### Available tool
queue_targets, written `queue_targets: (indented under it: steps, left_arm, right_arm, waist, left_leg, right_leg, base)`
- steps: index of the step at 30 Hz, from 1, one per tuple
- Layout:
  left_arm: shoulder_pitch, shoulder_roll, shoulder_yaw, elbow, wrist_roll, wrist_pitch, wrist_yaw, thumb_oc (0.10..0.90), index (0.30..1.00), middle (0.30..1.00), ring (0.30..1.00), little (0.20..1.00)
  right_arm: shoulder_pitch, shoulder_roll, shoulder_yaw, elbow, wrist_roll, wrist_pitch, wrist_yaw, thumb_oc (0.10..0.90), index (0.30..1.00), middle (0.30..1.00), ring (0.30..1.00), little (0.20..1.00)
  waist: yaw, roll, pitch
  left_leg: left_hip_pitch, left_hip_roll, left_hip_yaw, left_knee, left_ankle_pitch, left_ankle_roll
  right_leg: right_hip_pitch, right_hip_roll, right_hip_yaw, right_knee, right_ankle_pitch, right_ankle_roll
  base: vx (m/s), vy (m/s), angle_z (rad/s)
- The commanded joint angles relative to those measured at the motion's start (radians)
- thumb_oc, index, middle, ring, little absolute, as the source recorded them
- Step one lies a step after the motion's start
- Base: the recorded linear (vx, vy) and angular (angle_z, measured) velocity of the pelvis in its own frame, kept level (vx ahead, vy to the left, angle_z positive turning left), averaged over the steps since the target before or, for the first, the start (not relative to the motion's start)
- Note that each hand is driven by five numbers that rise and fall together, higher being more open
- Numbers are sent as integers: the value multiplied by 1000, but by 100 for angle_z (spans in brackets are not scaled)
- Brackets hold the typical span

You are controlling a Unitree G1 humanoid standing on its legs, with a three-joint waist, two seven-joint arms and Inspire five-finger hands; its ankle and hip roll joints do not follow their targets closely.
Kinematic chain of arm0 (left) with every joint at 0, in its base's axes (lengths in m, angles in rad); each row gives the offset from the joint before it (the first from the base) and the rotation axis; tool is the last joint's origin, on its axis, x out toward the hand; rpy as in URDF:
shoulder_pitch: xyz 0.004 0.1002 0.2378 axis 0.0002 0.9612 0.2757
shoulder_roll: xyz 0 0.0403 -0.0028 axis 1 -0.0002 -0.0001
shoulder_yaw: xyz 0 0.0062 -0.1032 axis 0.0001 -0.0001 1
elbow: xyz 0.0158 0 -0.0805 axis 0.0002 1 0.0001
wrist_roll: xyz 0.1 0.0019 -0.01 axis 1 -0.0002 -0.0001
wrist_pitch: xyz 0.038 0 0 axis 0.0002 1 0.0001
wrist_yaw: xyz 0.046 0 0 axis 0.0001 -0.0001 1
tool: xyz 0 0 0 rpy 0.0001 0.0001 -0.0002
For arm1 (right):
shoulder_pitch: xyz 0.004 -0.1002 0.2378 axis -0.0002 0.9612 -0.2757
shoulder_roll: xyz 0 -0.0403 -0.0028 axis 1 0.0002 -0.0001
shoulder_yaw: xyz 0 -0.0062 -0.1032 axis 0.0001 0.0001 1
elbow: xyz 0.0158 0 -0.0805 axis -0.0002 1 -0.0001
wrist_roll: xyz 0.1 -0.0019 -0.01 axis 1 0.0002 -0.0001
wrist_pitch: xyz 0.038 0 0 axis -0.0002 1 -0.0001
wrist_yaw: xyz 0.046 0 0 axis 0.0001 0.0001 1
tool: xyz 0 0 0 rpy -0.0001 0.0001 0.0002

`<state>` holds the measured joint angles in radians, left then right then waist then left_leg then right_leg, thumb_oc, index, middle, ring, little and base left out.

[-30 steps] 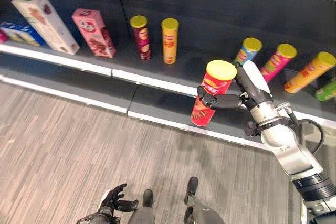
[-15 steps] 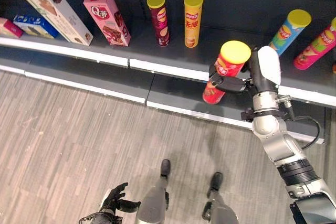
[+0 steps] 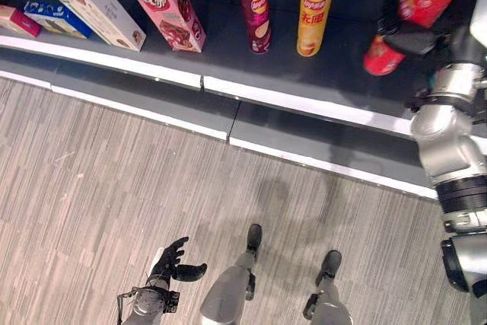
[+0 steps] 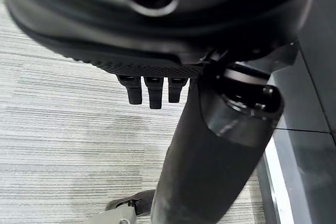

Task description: Put the goods on the table back onto the shelves and tidy them up.

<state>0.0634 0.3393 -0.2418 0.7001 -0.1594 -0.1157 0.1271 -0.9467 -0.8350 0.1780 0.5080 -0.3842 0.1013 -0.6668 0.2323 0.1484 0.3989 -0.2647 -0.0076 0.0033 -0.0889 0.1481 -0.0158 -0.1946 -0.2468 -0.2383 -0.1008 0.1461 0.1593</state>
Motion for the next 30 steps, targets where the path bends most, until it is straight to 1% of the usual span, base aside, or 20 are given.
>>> queue_targets:
  steps: [1,6,9,12,18,22,30]
  left_arm:
    - [18,66,-56,8,-29,-38,41,800,900,900,900,900]
    - [10,61,-65,2,-36,-42,45,800,900,900,900,900]
    - [4,59,-77,-7,-38,-45,49,800,900,900,900,900]
    - [-1,62,-88,-18,-46,-53,54,800,900,900,900,900]
    - [-8,67,-101,-31,-46,-56,55,800,900,900,900,900]
    - [-9,70,-107,-53,-46,-60,57,800,900,900,900,900]
    - [-8,68,-111,-66,-42,-63,66,800,900,900,900,900]
  right_arm:
    - [-129,-80,34,-80,4,-44,-108,400,300,300,300,300]
    - [-166,-103,62,-47,14,-42,-116,400,300,300,300,300]
    - [-195,-117,83,-23,24,-41,-122,400,300,300,300,300]
    - [-247,-157,111,20,41,-37,-138,400,300,300,300,300]
    - [-278,-192,130,49,60,-32,-152,400,300,300,300,300]
    - [-291,-223,134,71,69,-24,-167,400,300,300,300,300]
    - [-275,-238,130,102,76,-11,-179,400,300,300,300,300]
  waist:
    - [35,-6,-55]
    - [44,8,-50]
    - [57,19,-46]
    - [75,33,-37]
    - [84,36,-34]
    - [86,44,-33]
    - [84,50,-34]
  left_leg:
    - [-32,45,-68,7,-49,-88]
    - [-56,39,-82,4,-41,-90]
    - [-75,33,-97,3,-36,-91]
    - [-108,19,-118,3,-30,-94]
    - [-129,10,-130,4,-31,-97]
    - [-147,1,-141,2,-22,-97]
    - [-147,-4,-146,4,-28,-99]
  right_leg:
    - [57,-57,-30,41,-72,67]
    - [42,-60,-44,44,-71,71]
    - [32,-65,-54,51,-76,75]
    - [20,-72,-80,55,-84,80]
    - [14,-73,-87,50,-88,86]
    - [4,-77,-93,45,-83,90]
    - [8,-80,-96,52,-95,93]
  base:
    - [20,-28,7]
    - [17,-15,6]
    - [39,-23,14]
    - [49,-16,15]
    - [38,-18,7]
    - [0,0,0]
    - [4,-1,0]
